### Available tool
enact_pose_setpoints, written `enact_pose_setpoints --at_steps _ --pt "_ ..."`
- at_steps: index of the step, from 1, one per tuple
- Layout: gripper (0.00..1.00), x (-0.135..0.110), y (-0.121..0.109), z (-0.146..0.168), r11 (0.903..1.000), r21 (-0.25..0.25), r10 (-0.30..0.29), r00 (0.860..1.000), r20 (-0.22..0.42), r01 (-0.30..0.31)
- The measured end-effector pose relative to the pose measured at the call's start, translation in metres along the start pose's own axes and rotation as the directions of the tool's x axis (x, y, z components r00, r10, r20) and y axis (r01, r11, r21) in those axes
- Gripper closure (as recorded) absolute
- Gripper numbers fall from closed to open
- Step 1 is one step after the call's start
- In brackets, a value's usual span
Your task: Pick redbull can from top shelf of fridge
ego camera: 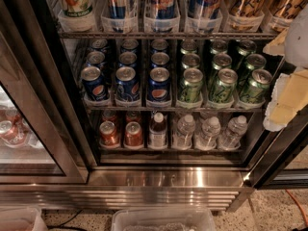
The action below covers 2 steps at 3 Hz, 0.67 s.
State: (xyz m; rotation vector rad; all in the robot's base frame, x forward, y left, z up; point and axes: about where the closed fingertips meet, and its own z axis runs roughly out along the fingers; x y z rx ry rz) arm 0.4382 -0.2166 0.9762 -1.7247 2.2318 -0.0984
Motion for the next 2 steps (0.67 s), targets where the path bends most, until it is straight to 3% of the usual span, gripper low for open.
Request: enact_pose_setpoints --at_steps 1,2 --pt "0.0 0.0 0.0 0.0 1.0 0.0 0.0 1.0 0.0 0.0" --pt "0.0 -0.0077 0.0006 -0.004 0.9999 -0.012 0.007 0.999 0.052 -0.006"
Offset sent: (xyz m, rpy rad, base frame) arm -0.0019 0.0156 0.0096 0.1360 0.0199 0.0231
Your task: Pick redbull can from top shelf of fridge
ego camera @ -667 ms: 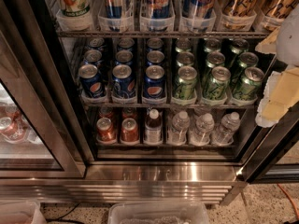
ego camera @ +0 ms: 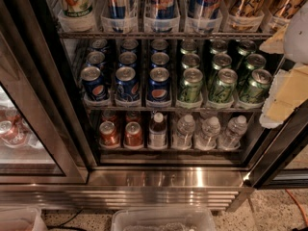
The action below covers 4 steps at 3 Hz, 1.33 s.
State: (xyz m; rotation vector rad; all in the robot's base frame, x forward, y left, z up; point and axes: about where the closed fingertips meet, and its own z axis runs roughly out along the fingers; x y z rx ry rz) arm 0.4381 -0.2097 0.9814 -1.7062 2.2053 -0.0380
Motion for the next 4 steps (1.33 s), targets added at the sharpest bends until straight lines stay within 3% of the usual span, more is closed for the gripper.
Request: enact_pose_setpoints --at_steps 1,2,3,4 --pt "0.0 -0.01 -0.001 -0.013 0.9991 -0.008 0.042 0.99 0.136 -0.041" --pt "0.0 -0.024 -0.001 -0.025 0.9905 -0.034 0.137 0.939 0.315 -0.133" --pt "0.0 -0.047 0.001 -0.042 0.9644 -0.068 0.256 0.833 0.491 -0.256" --pt "0.0 -0.084 0.003 -0.063 0.9298 -0.116 0.337 0.682 0.648 -0.349"
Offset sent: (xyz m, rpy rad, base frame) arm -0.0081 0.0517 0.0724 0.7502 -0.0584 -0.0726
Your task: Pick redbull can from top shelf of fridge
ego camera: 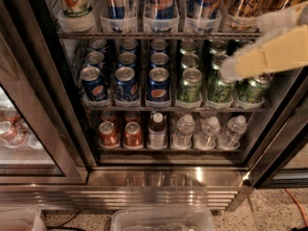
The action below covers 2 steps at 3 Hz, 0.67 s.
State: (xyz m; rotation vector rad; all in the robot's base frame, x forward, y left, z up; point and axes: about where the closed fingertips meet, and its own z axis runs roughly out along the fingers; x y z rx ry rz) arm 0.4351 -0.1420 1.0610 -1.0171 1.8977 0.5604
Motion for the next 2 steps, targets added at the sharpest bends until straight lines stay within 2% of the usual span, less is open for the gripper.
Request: enact_pose_setpoints --at_steps 1,2 --pt "0.0 -0.0246 0.0066 -0.0014 0.9996 -0.012 0.028 0.996 0.088 -0.027" --pt "0.0 -0.0246 0.0066 -0.0014 0.9996 -0.012 0.028 0.996 0.088 -0.027"
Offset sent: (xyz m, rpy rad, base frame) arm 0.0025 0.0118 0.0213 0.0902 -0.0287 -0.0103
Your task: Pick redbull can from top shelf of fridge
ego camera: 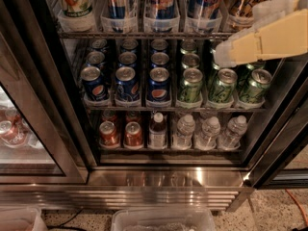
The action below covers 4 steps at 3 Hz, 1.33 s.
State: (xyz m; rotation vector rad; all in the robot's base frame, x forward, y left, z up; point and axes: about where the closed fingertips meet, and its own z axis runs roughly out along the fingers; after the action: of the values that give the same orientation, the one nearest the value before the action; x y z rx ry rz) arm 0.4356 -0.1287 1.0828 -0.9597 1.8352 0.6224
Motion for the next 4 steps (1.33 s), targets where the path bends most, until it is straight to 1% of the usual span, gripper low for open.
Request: enact_pose_setpoints --at_steps 1,2,3,4 --pt "0.0 0.004 -0.006 0.008 0.9989 0.04 -0.025 1.0 0.006 0.025" --pt "0.0 0.016 -0.013 0.029 0.9913 0.118 -0.06 0.998 0.018 0.058" --pt "0.0 0.033 -0.03 0.058 0.9807 0.191 -0.056 0.996 0.064 0.043" --pt "0.0 0.037 -0.04 0.081 0.9655 0.26 -0.056 0.988 0.147 0.016"
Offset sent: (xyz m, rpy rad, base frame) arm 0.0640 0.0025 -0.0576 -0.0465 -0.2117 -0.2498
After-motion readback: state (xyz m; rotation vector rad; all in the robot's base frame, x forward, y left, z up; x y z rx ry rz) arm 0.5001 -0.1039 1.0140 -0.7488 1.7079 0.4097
